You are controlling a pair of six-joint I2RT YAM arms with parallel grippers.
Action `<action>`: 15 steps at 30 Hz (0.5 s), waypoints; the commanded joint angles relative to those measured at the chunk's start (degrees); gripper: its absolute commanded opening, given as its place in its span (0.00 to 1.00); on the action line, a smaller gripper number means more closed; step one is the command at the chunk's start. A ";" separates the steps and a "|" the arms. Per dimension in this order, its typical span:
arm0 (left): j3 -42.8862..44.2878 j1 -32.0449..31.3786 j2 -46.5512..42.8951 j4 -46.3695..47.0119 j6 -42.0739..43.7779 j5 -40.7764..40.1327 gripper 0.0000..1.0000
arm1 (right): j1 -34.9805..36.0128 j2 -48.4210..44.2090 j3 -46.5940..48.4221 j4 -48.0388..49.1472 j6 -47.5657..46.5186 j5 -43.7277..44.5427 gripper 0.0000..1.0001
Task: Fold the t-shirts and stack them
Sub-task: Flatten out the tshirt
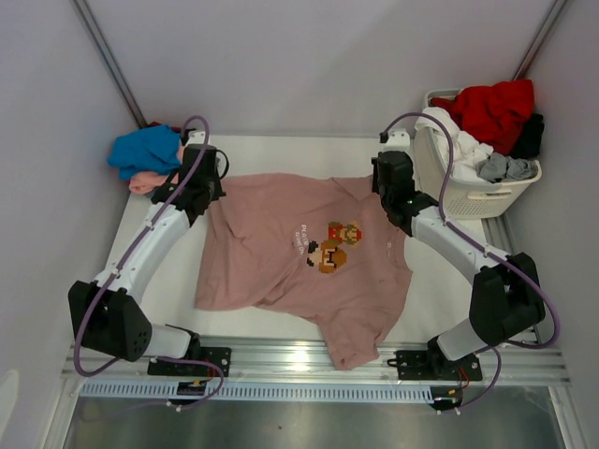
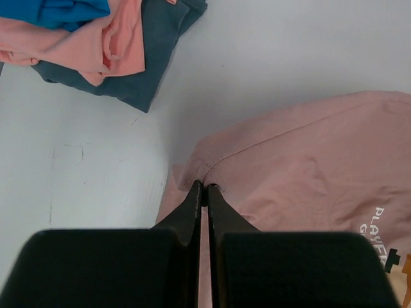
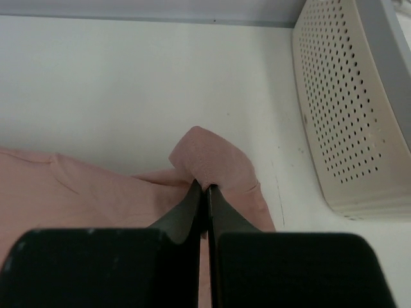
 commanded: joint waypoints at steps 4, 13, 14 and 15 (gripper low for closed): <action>1.00 0.26 1.09 1.56 -2.32 -0.24 0.00 | 0.61 0.19 0.71 2.39 1.13 5.20 0.00; -3.13 0.26 -1.29 3.94 -2.67 -0.94 0.00 | 2.63 -4.20 -1.92 -2.89 6.05 11.08 0.00; -3.05 0.26 -0.94 3.85 -2.67 -1.29 0.00 | 2.54 -4.64 -2.28 -3.24 6.32 12.48 0.00; -3.31 0.26 -0.76 3.76 -2.67 -1.99 0.00 | 2.45 -5.52 -2.80 -3.42 6.49 13.45 0.00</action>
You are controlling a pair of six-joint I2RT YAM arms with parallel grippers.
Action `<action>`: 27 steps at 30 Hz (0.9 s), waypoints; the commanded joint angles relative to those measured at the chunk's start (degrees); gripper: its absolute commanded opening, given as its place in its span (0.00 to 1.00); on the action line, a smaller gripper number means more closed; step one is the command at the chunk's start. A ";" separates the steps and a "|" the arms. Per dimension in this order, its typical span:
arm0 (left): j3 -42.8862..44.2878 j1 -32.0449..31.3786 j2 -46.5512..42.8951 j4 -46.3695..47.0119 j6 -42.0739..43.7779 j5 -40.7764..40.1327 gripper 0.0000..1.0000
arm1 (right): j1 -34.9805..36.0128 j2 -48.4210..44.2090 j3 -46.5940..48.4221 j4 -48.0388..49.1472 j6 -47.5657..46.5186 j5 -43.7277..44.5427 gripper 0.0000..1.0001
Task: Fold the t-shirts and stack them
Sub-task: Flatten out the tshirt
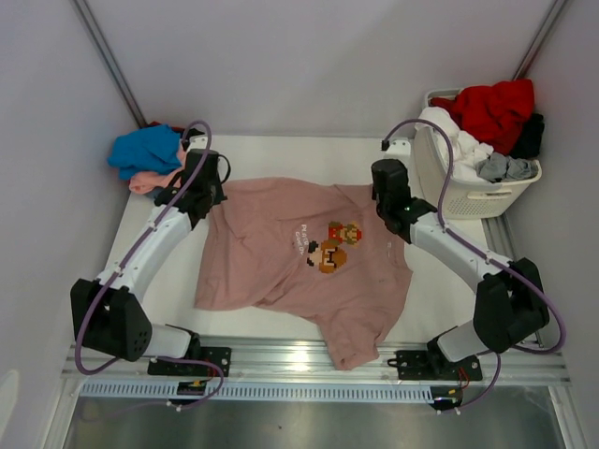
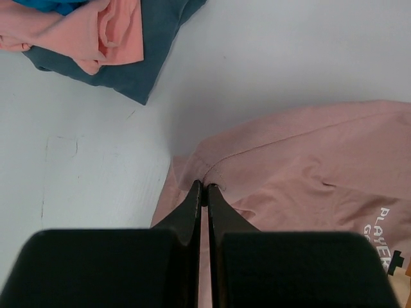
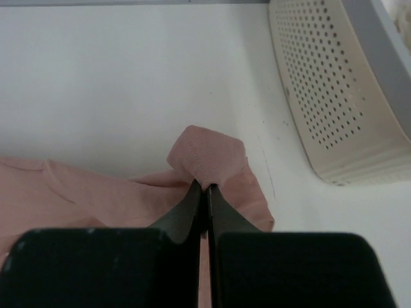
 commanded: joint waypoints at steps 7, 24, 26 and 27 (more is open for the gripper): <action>-0.34 0.26 -1.31 0.52 -2.94 -4.02 0.00 | -1.53 -6.96 -0.84 -5.33 6.49 7.62 0.00; -7.10 -1.40 -8.52 -1.15 -14.19 -0.14 0.01 | 10.06 -5.22 -2.34 -8.51 16.51 -0.91 0.00; -7.45 -2.20 -8.87 -1.24 -14.37 -0.59 0.00 | 12.08 -3.28 -1.20 -8.77 16.60 -1.26 0.00; -7.72 -2.20 -9.04 -1.24 -14.54 -0.50 0.00 | 12.61 -1.62 -0.32 -9.12 16.69 -1.35 0.00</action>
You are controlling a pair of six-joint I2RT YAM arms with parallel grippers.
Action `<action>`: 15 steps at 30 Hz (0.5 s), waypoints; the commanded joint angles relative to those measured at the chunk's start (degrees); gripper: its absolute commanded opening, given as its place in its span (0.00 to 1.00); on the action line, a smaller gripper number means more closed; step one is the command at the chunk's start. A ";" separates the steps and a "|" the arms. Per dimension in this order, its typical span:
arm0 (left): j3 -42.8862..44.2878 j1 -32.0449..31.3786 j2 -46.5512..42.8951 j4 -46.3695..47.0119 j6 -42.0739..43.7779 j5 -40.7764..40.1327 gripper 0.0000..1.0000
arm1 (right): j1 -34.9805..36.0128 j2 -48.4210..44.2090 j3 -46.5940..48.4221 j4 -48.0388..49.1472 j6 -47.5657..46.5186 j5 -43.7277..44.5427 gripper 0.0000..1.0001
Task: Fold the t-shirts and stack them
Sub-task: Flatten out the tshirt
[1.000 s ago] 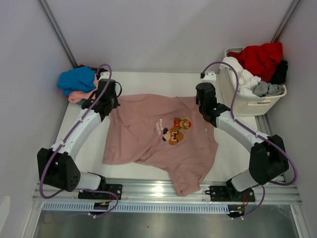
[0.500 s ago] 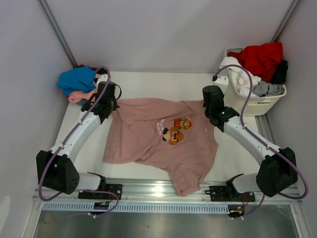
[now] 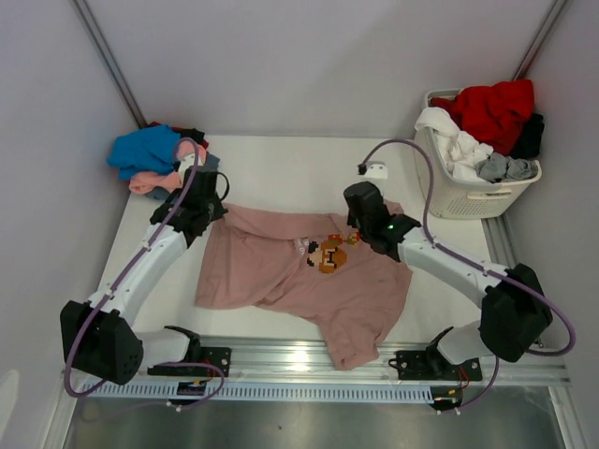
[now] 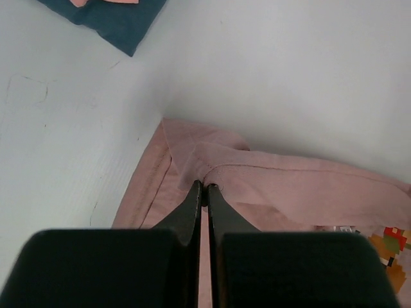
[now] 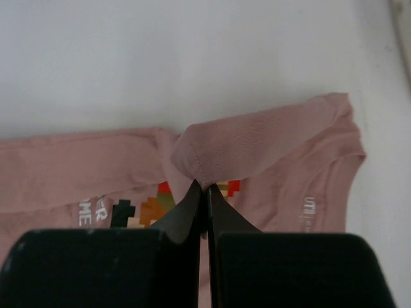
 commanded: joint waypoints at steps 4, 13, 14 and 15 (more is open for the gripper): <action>-2.00 -1.63 -2.82 0.79 -2.98 0.88 0.00 | 4.39 5.81 3.78 -0.54 3.09 -0.72 0.00; -5.25 -4.80 -5.19 0.53 -4.48 -1.14 0.01 | 7.46 7.13 0.17 1.65 4.42 2.97 0.00; -5.17 -4.71 -5.19 0.62 -4.39 -1.23 0.00 | 7.47 7.31 0.26 2.00 3.64 3.41 0.00; -4.90 -4.80 -4.93 0.79 -4.22 -1.32 0.00 | 7.47 7.66 0.35 2.88 2.84 5.15 0.00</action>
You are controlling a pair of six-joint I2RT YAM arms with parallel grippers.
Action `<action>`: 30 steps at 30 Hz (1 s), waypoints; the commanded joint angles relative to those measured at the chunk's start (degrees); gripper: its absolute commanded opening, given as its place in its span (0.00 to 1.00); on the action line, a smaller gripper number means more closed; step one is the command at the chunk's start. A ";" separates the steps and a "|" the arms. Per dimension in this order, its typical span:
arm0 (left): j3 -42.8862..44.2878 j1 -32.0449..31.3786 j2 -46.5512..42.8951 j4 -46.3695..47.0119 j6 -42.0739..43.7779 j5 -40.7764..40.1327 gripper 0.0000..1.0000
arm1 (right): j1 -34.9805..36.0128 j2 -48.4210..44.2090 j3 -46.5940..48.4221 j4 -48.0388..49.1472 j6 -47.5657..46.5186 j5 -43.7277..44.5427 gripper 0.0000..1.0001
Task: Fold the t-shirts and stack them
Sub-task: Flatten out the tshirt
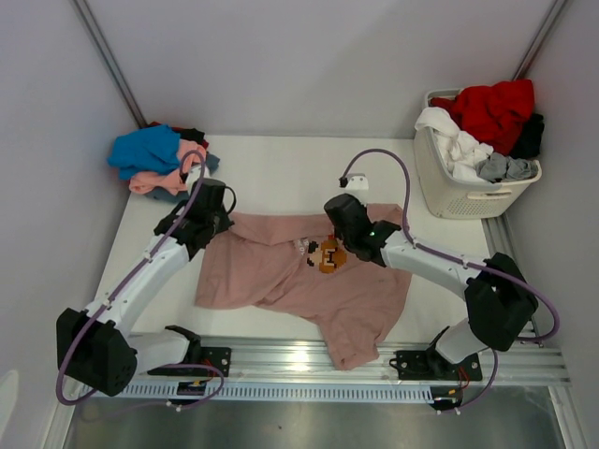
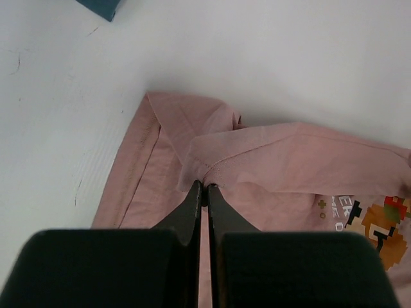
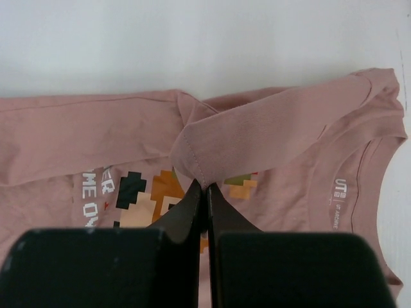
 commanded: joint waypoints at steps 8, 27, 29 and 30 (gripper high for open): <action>8.70 -0.30 -1.06 2.83 7.23 -7.22 0.00 | -7.28 0.46 8.60 6.11 -9.89 11.68 0.00; 25.41 -0.38 -23.90 -2.17 28.96 12.43 0.01 | -15.66 -34.26 19.41 10.16 -21.94 5.62 0.00; 27.34 -0.82 -25.22 -3.31 31.16 20.41 0.01 | -15.04 -35.14 22.04 8.76 -21.93 4.22 0.00; 27.70 -1.08 -26.62 -3.49 32.04 22.72 0.01 | -14.87 -35.23 22.93 8.23 -21.93 3.25 0.00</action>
